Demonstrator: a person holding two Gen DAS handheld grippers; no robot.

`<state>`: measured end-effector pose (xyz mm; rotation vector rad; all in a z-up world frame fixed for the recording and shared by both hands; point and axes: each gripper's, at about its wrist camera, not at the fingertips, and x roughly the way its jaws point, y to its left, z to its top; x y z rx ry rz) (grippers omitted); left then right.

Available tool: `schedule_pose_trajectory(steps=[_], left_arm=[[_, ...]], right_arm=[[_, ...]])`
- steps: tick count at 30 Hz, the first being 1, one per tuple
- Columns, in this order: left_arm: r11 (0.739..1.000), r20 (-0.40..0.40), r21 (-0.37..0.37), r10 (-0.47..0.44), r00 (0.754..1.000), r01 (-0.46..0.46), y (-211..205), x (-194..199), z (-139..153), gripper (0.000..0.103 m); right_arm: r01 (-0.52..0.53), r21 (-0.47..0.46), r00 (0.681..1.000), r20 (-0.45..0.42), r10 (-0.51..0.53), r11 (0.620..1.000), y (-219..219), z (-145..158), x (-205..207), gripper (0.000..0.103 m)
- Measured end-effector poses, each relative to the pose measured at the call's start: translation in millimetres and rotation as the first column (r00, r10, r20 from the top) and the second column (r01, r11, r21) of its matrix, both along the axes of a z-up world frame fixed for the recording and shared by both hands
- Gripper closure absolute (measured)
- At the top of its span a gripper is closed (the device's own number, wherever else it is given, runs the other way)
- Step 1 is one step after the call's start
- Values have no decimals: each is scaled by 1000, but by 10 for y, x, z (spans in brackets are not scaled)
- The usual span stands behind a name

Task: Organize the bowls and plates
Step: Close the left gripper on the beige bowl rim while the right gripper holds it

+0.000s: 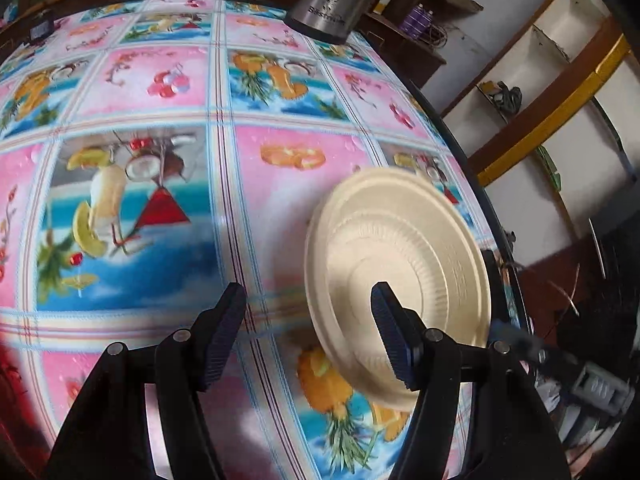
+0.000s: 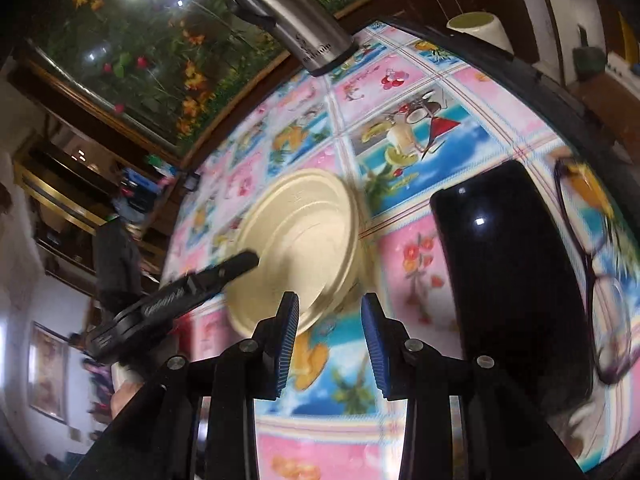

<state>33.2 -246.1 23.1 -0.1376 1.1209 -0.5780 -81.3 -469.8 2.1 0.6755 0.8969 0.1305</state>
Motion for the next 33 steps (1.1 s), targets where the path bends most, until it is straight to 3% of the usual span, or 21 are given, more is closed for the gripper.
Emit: schedule_pose_trajectory(steps=[7, 11, 13, 17, 22, 27, 33], left_arm=[[997, 42, 12, -72, 997, 71, 41, -610, 76, 39], [991, 34, -1, -135, 990, 135, 9, -948, 155, 38], [991, 48, 46, -129, 990, 127, 83, -1018, 191, 38], [993, 49, 49, -106, 993, 104, 273, -982, 219, 38], [999, 72, 19, -52, 996, 51, 383, -761, 292, 38], [998, 85, 9, -70, 994, 69, 185, -495, 287, 38], [998, 51, 21, -65, 997, 64, 52, -268, 108, 38]], right_arm=[[-33, -50, 999, -9, 33, 998, 138, 59, 527, 67], [-126, -105, 989, 68, 133, 987, 371, 231, 909, 66], [-108, -166, 989, 86, 123, 980, 420, 331, 907, 63], [-82, -233, 988, 111, 110, 969, 377, 442, 612, 59], [-58, -164, 992, 101, 75, 985, 177, 376, 57, 59], [-52, -18, 995, 82, 53, 998, 100, 206, -407, 59], [-56, 58, 998, 35, 54, 997, 187, 20, -561, 59]])
